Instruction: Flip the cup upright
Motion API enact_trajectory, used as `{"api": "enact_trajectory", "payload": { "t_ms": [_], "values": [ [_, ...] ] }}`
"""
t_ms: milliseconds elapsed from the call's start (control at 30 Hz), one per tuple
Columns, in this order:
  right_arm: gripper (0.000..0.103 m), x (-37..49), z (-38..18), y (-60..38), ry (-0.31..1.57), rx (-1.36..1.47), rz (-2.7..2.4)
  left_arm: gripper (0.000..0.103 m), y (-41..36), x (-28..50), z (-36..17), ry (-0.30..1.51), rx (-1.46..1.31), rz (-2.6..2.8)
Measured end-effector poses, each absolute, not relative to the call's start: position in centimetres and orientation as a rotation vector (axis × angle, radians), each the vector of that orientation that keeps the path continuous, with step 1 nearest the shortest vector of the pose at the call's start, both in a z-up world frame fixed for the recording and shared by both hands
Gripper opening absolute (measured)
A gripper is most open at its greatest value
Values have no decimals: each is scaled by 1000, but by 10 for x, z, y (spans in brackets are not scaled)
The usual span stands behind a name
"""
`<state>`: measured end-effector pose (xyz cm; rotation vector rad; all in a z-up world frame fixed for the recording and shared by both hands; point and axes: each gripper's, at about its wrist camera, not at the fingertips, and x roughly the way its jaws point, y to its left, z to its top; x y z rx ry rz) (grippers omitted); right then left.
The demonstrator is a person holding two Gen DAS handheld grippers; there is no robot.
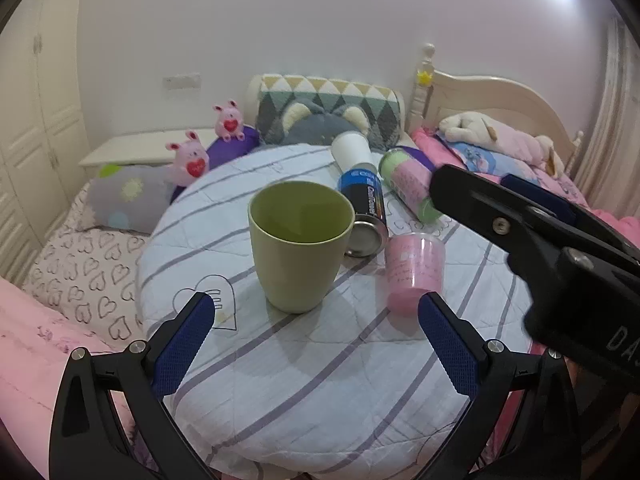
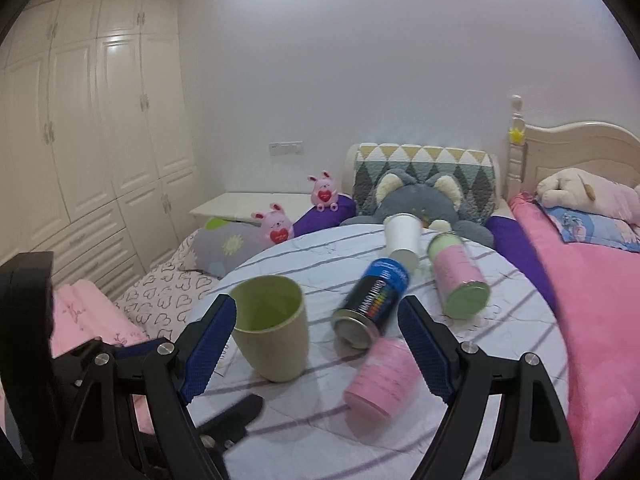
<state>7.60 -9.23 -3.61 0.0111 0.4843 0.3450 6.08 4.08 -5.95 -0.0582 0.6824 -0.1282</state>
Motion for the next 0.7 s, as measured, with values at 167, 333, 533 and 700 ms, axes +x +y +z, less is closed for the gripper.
{"api": "enact_trajectory", "payload": {
  "t_ms": [167, 333, 533, 700],
  "values": [
    [84, 63, -34, -115, 468, 37, 313, 103, 32, 51, -52, 657, -27, -71],
    [84, 52, -31, -139, 461, 67, 276, 103, 21, 42, -47, 637, 6, -22],
    [84, 47, -35, -164, 462, 108, 227, 103, 7, 38, -44, 638, 23, -7],
    [84, 47, -40, -177, 477, 113, 210, 103, -2, 40, -44, 650, 20, -6]
  ]
}}
